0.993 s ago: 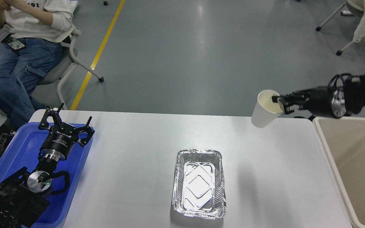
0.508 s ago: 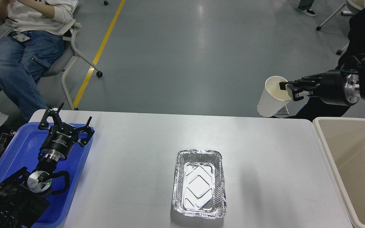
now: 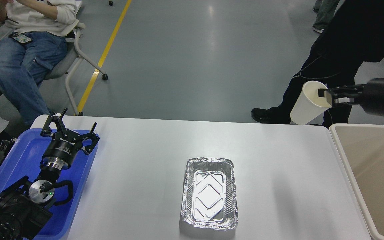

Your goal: Tidy desktop

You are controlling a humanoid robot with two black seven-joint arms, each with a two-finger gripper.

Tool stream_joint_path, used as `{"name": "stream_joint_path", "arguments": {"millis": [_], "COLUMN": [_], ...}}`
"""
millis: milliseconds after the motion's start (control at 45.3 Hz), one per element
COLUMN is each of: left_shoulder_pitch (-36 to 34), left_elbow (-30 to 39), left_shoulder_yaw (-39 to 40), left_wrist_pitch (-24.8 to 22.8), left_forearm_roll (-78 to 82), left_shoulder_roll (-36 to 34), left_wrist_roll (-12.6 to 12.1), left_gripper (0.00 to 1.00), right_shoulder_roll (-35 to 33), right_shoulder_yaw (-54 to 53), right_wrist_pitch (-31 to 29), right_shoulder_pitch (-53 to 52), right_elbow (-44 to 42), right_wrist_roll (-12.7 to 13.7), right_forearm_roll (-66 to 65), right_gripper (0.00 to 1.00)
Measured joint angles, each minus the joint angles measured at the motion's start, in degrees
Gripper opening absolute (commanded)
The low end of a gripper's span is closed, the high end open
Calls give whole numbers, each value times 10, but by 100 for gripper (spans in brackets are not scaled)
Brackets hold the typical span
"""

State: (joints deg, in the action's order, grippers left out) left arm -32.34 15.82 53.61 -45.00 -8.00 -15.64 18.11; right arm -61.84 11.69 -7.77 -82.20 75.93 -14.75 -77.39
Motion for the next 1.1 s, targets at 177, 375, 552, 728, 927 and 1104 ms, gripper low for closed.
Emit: {"name": "stream_joint_path", "arguments": {"millis": [177,375,552,728,927,1104], "left_shoulder_pitch": [0,0,0,0,0,0], "left_elbow": [0,0,0,0,0,0], "left_shoulder_yaw": [0,0,0,0,0,0], "left_wrist_pitch": [0,0,0,0,0,0], "left_forearm_roll": [0,0,0,0,0,0], "left_shoulder_roll": [0,0,0,0,0,0], "left_wrist_roll": [0,0,0,0,0,0], "left_gripper": [100,100,100,100,100,100], "right_shoulder_roll": [-34,-62,-67,-65,-54,-34], "right_shoulder_yaw": [-1,-2,-2,-2,-2,-2], "right_wrist_pitch": [23,52,64,70,71,74], "right_shoulder_pitch": [36,85,124,172,232,278], "right_elbow": [-23,-69,-133,-208,-273,-313], "right_wrist_roll": [0,-1,-2,-2,-2,-2], "right_forearm_roll": [33,108,190,286,400,496], "right_gripper": [0,0,0,0,0,0]}}
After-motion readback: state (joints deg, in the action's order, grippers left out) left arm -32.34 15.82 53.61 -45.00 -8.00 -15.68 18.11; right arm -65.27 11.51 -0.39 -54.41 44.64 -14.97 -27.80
